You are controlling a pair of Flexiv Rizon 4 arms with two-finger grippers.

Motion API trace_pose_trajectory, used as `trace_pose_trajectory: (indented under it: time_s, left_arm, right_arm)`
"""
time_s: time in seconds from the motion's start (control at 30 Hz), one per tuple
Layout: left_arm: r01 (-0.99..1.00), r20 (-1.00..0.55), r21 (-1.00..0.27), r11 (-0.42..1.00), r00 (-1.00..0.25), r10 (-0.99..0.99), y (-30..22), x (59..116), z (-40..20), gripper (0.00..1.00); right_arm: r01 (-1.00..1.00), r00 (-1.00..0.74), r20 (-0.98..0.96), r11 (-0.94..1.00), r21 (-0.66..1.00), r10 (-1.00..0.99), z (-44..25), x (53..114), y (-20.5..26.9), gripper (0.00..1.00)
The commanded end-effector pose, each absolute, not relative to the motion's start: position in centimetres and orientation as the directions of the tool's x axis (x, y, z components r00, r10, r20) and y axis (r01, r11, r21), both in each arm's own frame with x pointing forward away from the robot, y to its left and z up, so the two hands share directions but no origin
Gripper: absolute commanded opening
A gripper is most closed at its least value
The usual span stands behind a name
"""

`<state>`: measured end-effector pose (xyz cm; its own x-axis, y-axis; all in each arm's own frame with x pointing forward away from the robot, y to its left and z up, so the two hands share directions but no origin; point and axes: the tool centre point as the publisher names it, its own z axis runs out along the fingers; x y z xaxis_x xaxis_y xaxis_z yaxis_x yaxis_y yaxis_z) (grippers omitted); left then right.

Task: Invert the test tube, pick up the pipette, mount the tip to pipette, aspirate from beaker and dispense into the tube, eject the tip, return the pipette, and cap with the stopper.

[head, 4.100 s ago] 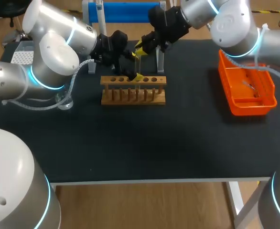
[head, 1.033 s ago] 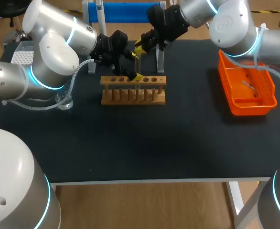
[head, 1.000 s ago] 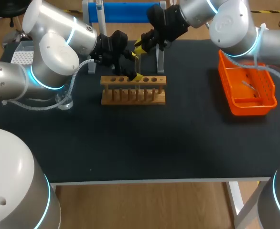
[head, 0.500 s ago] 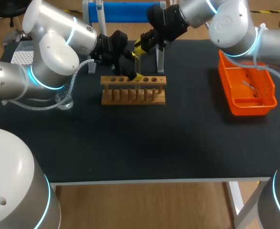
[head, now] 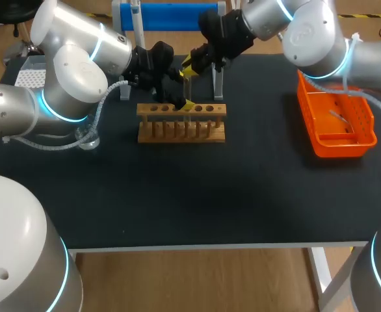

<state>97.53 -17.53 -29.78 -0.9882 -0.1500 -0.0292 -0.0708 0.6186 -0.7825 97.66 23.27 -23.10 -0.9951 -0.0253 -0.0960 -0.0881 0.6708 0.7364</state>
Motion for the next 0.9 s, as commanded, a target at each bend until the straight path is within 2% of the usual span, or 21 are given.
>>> trace_pose_trajectory:
  time_s: [0.03, 0.37, 0.4, 0.43, 0.47, 0.5, 0.9]
  left_arm:
    - [-0.071, -0.03, -0.783, 0.618, -0.988, -0.151, -17.5, 97.5, -29.8, 1.0]
    - [-0.071, -0.03, -0.783, 0.618, -0.988, -0.151, -17.5, 97.5, -29.8, 1.0]
    - [-0.071, -0.03, -0.783, 0.618, -0.988, -0.151, -17.5, 97.5, -29.8, 1.0]
    - [-0.071, -0.03, -0.783, 0.618, -0.988, -0.151, -17.5, 97.5, -29.8, 1.0]
    - [-0.071, -0.03, -0.783, 0.618, -0.988, -0.151, -17.5, 97.5, -29.8, 1.0]
    - [-0.071, -0.03, -0.783, 0.618, -0.988, -0.151, -17.5, 97.5, -29.8, 1.0]
    - [-0.071, -0.03, -0.783, 0.618, -0.988, -0.151, -17.5, 97.5, -29.8, 1.0]
  right_arm:
    - [-0.086, -0.996, -0.09, 0.675, 0.733, -0.029, -23.3, 97.8, 23.4, 0.0]
    - [-0.084, -0.996, -0.082, 0.689, 0.72, -0.036, -24.1, 97.4, 23.1, 0.01]
    - [-0.078, -0.996, -0.078, 0.691, 0.719, -0.031, -24.2, 97.3, 23.0, 0.28]
    - [-0.074, -0.997, -0.077, 0.691, 0.719, -0.027, -24.3, 97.3, 22.9, 0.42]
    - [-0.068, -0.997, -0.075, 0.688, 0.723, -0.02, -24.4, 97.3, 22.8, 0.79]
    - [-0.058, -0.997, -0.071, 0.676, 0.735, -0.008, -24.4, 97.3, 22.5, 1.0]
    - [-0.089, -0.993, -0.115, 0.505, 0.859, 0.021, -23.1, 96.9, 20.4, 1.0]
